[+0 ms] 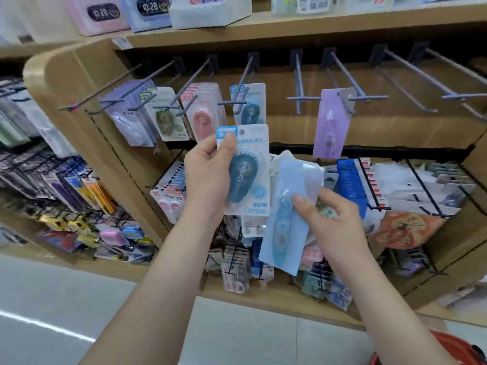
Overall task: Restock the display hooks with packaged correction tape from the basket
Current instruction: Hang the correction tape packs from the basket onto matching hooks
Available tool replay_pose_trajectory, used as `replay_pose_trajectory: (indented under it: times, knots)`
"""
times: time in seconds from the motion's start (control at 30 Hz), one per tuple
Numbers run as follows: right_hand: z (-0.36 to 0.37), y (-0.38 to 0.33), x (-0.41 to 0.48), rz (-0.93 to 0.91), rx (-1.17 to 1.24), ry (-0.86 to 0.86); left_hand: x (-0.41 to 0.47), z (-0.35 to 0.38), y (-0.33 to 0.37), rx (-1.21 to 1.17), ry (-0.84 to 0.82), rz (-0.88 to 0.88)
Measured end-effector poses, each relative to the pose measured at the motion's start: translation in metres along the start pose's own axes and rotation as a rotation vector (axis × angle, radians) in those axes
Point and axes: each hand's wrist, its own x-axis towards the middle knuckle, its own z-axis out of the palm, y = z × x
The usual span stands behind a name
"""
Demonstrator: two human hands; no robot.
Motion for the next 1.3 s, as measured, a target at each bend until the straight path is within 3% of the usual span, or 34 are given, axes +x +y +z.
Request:
replay_pose_trajectory:
  times: [0.17,0.6,0.97,1.3]
  knots:
    - [0.003,0.005,0.019,-0.004,-0.011,-0.042,0.039,0.006,-0.001,0.103,0.061,0.091]
    - [-0.002,0.015,0.039,-0.017,-0.020,-0.082,0.055,0.009,-0.006,0.081,0.119,0.161]
    - [-0.005,0.017,0.040,-0.011,0.019,-0.122,0.050,0.012,-0.008,0.205,0.055,0.201]
    - [-0.012,0.020,0.041,0.001,0.024,-0.131,0.056,0.003,-0.003,-0.067,0.019,0.014]
